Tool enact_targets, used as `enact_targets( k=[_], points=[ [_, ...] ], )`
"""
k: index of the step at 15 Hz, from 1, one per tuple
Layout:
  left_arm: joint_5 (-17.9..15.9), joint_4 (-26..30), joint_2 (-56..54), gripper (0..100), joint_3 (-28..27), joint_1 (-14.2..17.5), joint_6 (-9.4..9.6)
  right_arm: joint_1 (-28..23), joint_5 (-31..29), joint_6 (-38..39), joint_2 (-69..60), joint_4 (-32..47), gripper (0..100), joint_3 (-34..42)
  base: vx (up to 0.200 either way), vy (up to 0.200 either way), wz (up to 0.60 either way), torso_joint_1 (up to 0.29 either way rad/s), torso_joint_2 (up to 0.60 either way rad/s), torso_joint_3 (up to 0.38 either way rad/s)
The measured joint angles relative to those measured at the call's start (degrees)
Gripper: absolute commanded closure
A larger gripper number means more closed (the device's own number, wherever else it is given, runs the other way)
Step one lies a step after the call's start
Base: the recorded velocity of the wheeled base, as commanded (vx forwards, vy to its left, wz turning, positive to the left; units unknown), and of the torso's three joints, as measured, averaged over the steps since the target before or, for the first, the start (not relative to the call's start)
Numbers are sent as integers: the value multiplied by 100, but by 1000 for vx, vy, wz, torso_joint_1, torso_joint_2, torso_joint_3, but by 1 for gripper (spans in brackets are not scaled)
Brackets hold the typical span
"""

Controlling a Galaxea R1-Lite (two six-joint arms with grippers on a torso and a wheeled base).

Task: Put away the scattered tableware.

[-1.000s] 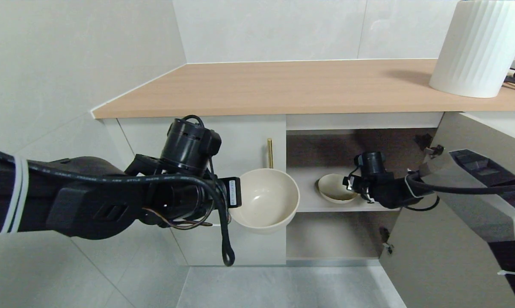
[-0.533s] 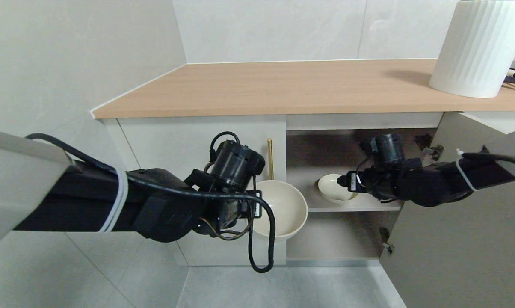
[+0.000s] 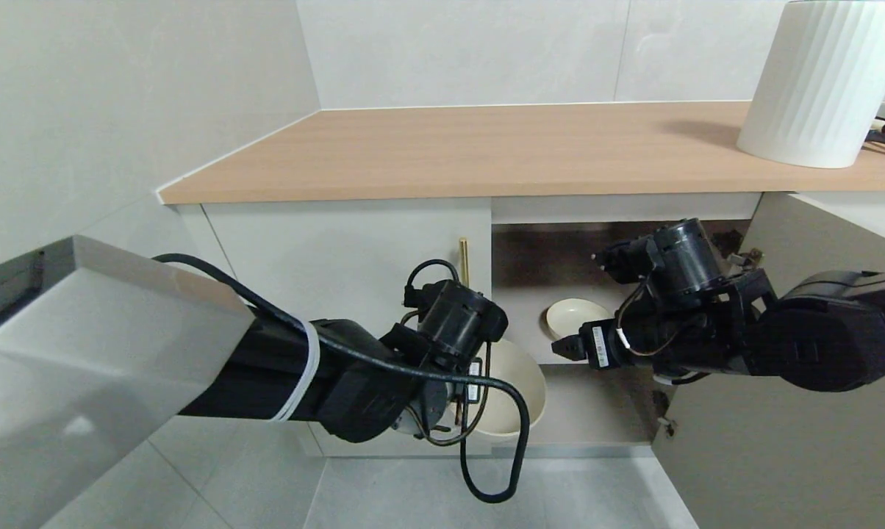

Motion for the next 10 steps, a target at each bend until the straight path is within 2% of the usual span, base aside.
enact_targets(
  k=[3,10],
  points=[
    [5,-180,11,100,-20,-83,-104,124,4,41,212,-27,0,6,0,0,0,0,0,0],
    [-20,-219,-88,100,-5,-187,-184,161,39,79,499,-101,0,-46,0,0,0,0,0,0]
  ],
)
